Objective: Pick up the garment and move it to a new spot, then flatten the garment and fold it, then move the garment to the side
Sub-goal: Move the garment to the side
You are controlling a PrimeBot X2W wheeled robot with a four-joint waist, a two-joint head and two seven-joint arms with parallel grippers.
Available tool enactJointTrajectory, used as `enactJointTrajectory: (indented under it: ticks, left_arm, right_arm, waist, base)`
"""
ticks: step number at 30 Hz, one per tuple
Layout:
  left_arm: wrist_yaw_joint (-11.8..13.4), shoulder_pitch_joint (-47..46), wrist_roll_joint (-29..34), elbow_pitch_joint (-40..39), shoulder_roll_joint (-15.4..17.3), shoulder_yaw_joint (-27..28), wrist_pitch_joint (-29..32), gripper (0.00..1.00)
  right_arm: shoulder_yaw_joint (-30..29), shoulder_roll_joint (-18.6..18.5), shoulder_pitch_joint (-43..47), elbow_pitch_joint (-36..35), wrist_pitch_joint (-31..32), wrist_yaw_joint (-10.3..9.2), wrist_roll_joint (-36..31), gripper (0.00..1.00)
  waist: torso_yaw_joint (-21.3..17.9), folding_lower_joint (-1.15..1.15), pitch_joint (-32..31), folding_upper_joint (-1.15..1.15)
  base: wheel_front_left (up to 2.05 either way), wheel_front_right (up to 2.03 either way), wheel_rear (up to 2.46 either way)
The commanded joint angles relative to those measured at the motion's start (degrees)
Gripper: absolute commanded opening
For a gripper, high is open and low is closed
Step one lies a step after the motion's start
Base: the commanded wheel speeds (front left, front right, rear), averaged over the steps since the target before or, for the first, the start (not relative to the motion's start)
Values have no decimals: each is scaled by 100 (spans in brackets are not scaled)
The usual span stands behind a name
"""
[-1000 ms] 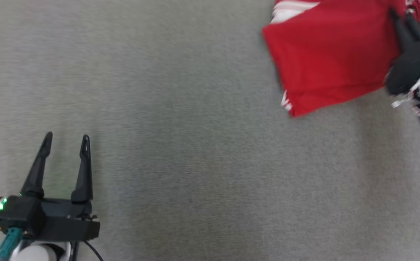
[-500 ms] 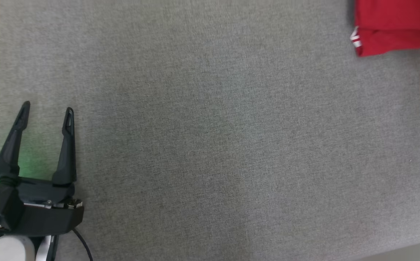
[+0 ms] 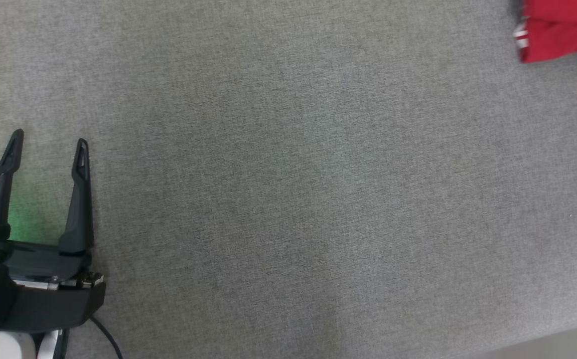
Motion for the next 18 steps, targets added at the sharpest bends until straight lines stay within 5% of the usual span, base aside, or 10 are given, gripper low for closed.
enactJointTrajectory:
  ticks: [1, 10, 18]
  left_arm:
    - [8, 53, -10, -4, 23, 16, 19, 100]
    - [116, 194, -109, 272, -136, -29, -184, 100]
    - [204, 533, -258, 780, -384, -73, -422, 100]
  right_arm:
    - [-27, 18, -104, 28, -107, 0, -79, 100]
    - [-363, 436, -7, 17, -994, 1, -237, 100]
    - [-486, 1077, 617, -772, -1461, 1, 104, 100]
  waist:
    - [-13, 0, -2, -1]
    - [140, 0, -535, -1]
    - [416, 0, -1483, -1]
  base:
    - [0, 0, 0]
    - [0, 0, 0]
    - [0, 0, 0]
